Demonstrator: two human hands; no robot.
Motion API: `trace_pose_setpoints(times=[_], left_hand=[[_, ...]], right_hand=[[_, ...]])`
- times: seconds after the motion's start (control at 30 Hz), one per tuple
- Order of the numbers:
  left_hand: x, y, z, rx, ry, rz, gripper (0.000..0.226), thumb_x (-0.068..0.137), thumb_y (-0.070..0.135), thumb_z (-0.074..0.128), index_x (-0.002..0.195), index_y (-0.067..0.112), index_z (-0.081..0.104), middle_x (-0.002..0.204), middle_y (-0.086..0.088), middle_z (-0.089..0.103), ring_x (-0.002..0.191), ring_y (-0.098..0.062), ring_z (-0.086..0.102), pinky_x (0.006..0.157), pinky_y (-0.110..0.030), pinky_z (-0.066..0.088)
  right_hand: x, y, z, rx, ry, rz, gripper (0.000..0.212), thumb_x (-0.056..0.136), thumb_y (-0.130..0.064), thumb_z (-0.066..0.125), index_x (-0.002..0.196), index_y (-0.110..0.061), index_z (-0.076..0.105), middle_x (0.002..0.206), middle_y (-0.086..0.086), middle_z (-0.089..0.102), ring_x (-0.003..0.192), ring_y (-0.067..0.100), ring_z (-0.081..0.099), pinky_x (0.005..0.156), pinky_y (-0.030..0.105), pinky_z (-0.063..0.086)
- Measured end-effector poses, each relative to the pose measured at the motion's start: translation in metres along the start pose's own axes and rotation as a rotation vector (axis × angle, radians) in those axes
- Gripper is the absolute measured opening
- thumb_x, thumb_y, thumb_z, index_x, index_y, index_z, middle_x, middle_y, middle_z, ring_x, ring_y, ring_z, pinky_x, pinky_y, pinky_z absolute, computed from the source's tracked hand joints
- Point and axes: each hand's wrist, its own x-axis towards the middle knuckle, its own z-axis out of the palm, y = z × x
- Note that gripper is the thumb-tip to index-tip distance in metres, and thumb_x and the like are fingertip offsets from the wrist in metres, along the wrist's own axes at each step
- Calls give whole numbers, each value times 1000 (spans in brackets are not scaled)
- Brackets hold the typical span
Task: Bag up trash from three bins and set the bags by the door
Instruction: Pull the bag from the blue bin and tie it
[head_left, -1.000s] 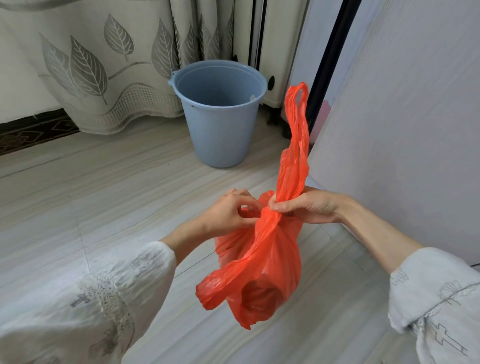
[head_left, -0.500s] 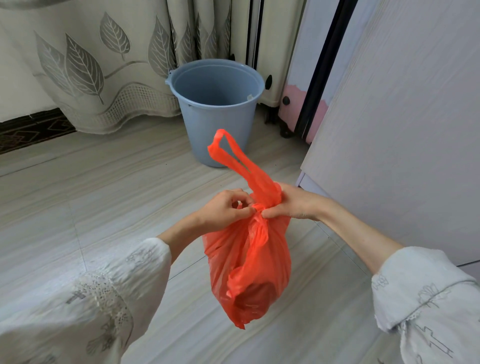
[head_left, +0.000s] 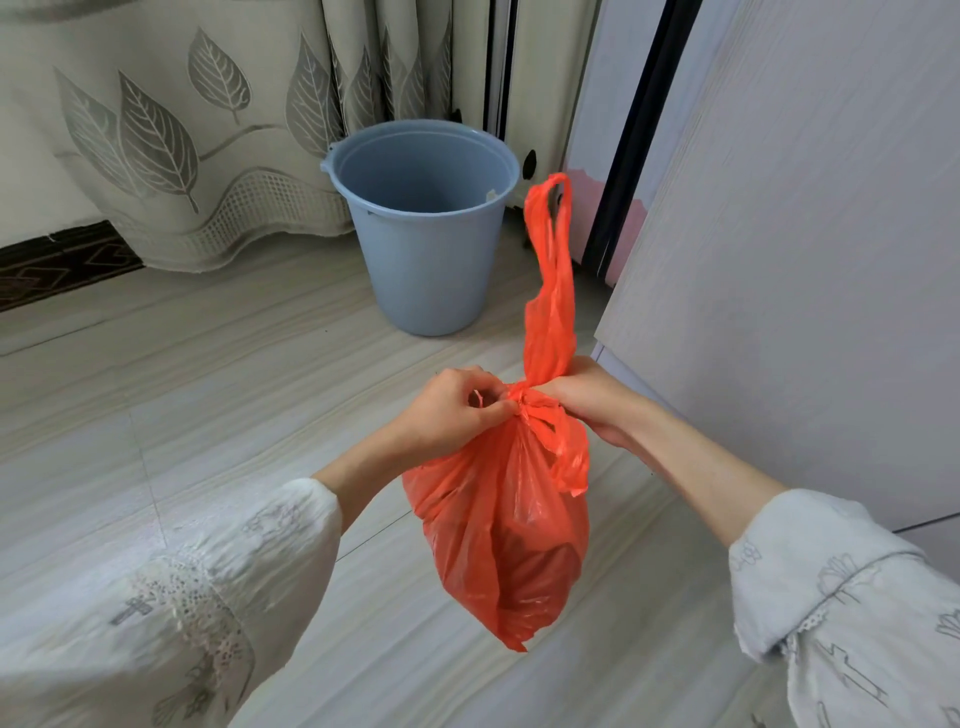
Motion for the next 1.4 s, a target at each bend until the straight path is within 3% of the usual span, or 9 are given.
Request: trace_pose_setpoints(times=[0.3,0.47,0.6,0.8,0.9,0.97,1.1,1.2,1.4], left_hand=[[3,4,-8,0,40,-14,10,81,19,65,79,9,67,67,9,54,59,-7,43,58,-10,34],[-1,-2,-16,105,-7,7,10,81,16,65,85,8,69,80,-1,58,74,-16,48,75,-28,40],[-3,-4,-14,201,-18,25,14,81,18,65,92,12,71,84,2,58,77,-13,49,69,-21,34],[0,4,-10,182,95,21,13,80,20,65,88,12,72,81,2,62,77,-16,56,70,-23,39],[0,8,-8,154,137,10,14,81,20,64,88,10,72,82,-1,65,75,-15,54,70,-23,38],[-1,8,-8,108,119,-6,14,82,20,63,87,10,71,87,-5,68,77,-16,56,77,-29,44],[1,-1,-9,97,40,-112,26,85,30,59,82,8,71,81,-11,69,76,-25,58,77,-36,47],[3,-14,-11,40,23,-201,25,79,36,67,83,12,68,73,1,62,69,-14,54,69,-30,46],[-1,-18,1,168,-22,-104,19,85,20,59,94,7,70,90,-7,68,73,-11,52,56,-4,35]], right_hand=[[5,-3,-5,266,-160,40,20,81,4,45,74,-7,60,51,-6,60,51,7,54,47,15,41],[2,-2,-3,106,-216,1,24,82,0,60,104,-6,65,89,1,69,82,10,63,69,16,48],[-1,-4,8,-174,-120,-41,28,77,2,63,101,-11,67,82,-4,66,74,7,61,62,6,47],[5,1,23,-397,249,-164,22,78,-14,60,97,-16,69,99,6,72,99,22,64,85,29,48],[8,3,25,-193,305,-151,14,74,-9,62,73,-22,65,81,2,73,85,18,67,80,37,52],[4,3,20,44,240,-91,24,74,2,61,64,-20,62,58,-12,67,62,1,64,63,22,52],[6,12,14,450,27,-13,28,73,22,47,74,0,62,69,5,69,68,14,67,66,18,57],[7,19,19,369,-15,-19,29,72,23,49,74,-3,62,59,-3,69,61,8,67,64,17,55],[7,32,23,187,25,-37,27,69,16,61,72,-10,69,67,-2,69,68,11,66,74,23,55]])
